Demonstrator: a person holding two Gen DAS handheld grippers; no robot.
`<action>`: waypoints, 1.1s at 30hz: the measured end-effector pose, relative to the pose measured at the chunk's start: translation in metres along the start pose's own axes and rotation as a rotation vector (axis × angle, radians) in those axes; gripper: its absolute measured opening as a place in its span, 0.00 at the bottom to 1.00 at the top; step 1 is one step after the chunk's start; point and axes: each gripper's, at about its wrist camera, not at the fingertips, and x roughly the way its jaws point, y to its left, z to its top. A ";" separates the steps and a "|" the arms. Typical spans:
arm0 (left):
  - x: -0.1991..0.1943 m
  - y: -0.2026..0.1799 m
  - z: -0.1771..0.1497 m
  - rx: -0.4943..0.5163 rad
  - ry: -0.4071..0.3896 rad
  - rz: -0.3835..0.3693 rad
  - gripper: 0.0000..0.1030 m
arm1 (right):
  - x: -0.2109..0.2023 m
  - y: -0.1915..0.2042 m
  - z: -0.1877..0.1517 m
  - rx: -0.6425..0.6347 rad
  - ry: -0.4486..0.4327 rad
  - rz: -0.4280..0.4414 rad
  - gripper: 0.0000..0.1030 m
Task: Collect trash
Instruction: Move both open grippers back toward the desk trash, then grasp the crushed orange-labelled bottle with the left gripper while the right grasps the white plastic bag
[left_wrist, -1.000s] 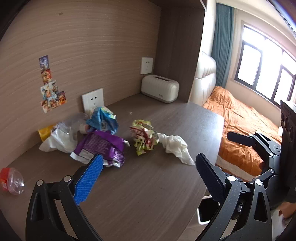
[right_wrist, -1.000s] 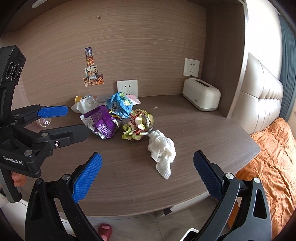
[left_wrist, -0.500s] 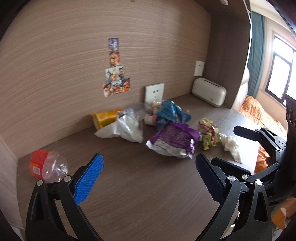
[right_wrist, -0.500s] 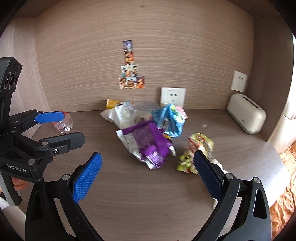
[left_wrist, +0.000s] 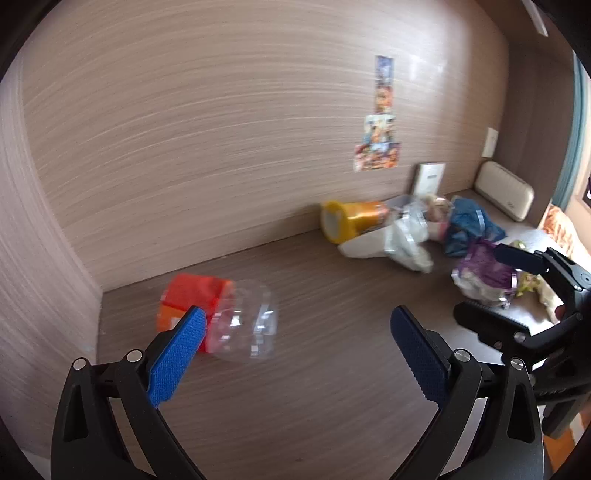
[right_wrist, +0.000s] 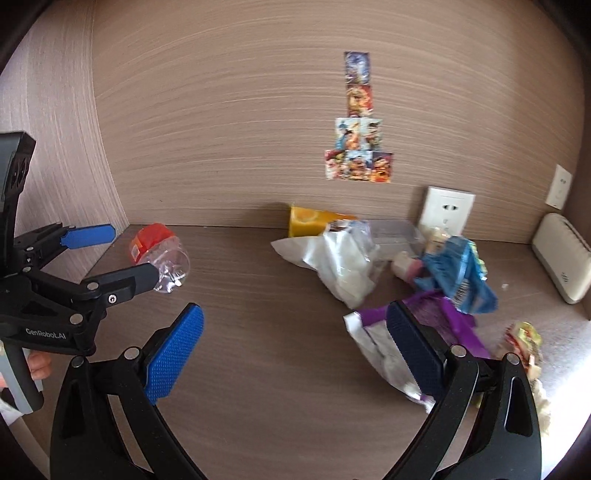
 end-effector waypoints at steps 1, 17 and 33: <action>0.003 0.009 0.000 -0.008 0.005 0.027 0.95 | 0.006 0.004 0.002 0.002 0.003 0.005 0.96; 0.053 0.041 -0.005 -0.303 0.123 0.122 0.95 | 0.054 0.008 0.019 -0.040 0.028 -0.006 0.96; 0.115 0.045 0.013 -0.364 0.238 0.268 0.95 | 0.094 -0.022 0.020 0.025 0.067 -0.164 0.96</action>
